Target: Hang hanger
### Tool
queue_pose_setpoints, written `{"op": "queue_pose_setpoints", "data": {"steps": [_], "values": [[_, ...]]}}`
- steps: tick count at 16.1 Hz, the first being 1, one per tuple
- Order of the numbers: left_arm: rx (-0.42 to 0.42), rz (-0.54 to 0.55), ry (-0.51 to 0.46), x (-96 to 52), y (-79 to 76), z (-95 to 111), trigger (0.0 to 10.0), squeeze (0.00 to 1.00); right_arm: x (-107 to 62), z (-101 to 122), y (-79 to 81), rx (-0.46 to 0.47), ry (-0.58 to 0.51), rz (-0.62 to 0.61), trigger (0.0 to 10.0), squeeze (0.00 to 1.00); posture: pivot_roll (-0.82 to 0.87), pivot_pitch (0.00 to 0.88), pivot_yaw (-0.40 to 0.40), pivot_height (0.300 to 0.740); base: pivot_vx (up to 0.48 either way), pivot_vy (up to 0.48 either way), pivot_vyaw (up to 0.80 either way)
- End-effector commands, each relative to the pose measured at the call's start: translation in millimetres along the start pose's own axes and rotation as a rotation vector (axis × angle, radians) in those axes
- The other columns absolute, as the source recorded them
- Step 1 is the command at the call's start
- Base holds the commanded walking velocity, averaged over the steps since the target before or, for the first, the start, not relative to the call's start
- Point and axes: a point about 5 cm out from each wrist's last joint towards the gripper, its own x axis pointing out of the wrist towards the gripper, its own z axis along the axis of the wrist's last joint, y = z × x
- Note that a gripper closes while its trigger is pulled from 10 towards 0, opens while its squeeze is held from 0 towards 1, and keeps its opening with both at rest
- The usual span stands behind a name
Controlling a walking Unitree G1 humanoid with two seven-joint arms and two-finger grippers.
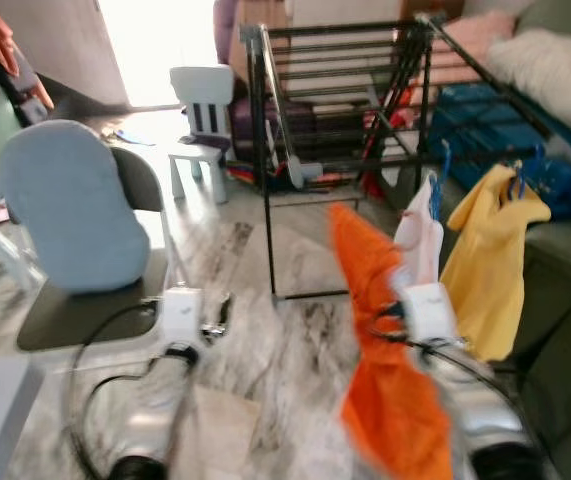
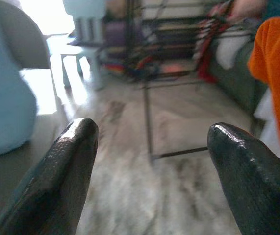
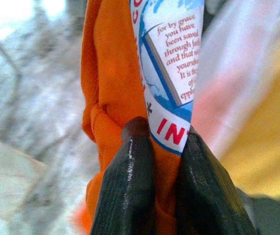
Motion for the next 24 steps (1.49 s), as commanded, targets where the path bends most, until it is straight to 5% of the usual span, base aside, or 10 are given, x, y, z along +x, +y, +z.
{"op": "queue_pose_setpoints", "data": {"steps": [1,13,24], "values": [[-0.008,-0.011,-0.012,3.2,-5.6,3.9,10.0,0.0,-0.6,5.1,-5.5,-0.004,-0.024,0.001,10.0,0.0,-0.21,0.0,0.04,0.74,0.424,0.0,0.0],[-0.011,-0.024,0.007,2.1,-9.4,0.1,10.0,0.0,-0.5,8.4,-0.5,-0.008,-0.039,0.029,10.0,0.0,-0.22,0.0,0.035,0.74,0.354,0.301,0.0],[-0.058,-0.099,0.018,0.2,-22.2,-0.9,10.0,0.0,12.5,17.6,-8.8,-0.029,0.001,-0.051,10.0,0.0,-0.2,0.0,0.028,0.74,0.0,0.022,0.0]]}}
